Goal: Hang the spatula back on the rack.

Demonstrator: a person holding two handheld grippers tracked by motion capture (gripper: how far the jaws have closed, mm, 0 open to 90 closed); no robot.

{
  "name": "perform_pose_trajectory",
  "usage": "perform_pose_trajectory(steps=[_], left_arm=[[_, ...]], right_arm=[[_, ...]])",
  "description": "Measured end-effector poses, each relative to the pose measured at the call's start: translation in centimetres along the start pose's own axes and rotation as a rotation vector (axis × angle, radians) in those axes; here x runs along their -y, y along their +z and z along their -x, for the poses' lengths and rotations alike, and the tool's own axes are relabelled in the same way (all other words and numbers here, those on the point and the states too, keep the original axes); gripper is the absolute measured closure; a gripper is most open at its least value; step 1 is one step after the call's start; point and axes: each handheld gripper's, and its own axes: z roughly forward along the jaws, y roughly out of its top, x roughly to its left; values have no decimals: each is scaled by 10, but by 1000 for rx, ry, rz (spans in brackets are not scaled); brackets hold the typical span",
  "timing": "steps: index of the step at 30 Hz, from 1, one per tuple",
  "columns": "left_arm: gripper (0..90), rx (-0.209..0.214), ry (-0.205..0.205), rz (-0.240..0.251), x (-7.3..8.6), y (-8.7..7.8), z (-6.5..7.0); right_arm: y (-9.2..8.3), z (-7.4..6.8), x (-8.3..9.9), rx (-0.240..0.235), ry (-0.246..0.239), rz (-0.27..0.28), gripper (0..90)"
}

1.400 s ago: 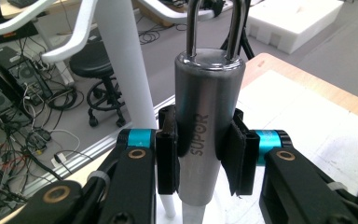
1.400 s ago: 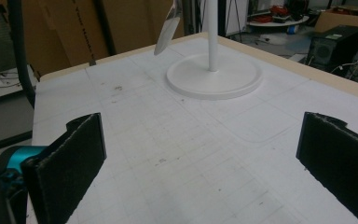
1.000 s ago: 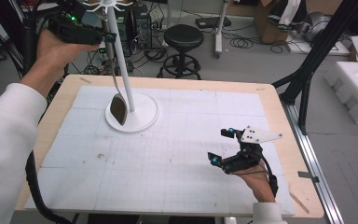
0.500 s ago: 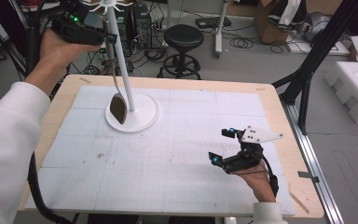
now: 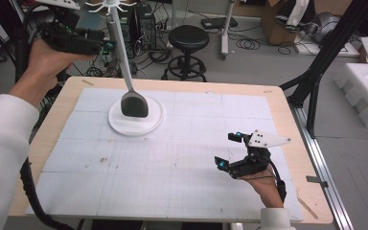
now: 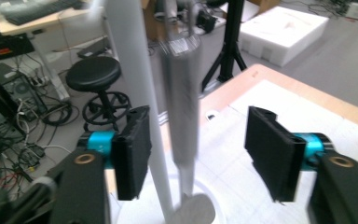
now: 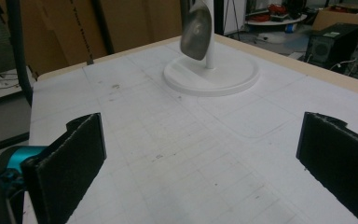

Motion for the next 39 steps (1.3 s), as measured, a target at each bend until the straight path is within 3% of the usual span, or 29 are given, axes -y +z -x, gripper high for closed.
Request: perform_pose_trajectory(steps=[5, 7, 9, 12, 14, 16, 21, 26, 32, 37, 39], left_arm=[[208, 69, 28, 50, 32, -14, 10], [134, 84, 55, 59, 46, -18, 13], [84, 133, 132, 66, 67, -23, 19], [39, 187, 159, 90, 92, -28, 27], [17, 214, 152, 93, 107, -31, 31], [17, 231, 121, 120, 126, -32, 33], [17, 213, 80, 151, 167, -37, 34], [17, 200, 71, 162, 203, -37, 42], [17, 198, 63, 169, 235, -34, 51], [17, 195, 22, 174, 258, -30, 49], [17, 195, 17, 154, 263, -29, 49]], right_arm=[[-6, 0, -1, 23, -5, 14, 2], [-8, -1, -1, 28, -4, 16, 2], [-10, 0, -1, 35, -3, 22, 2], [-12, 0, -2, 46, -6, 26, 2], [-14, 0, -3, 52, -6, 31, 2], [-15, 0, -4, 56, -2, 36, 2], [-20, 1, -1, 77, 7, 43, 2], [-22, 2, 2, 96, 9, 40, 2], [-24, 4, 8, 119, 19, 41, 3], [-24, 5, 13, 138, 23, 36, 2], [-24, 5, 15, 138, 15, 35, 3]])
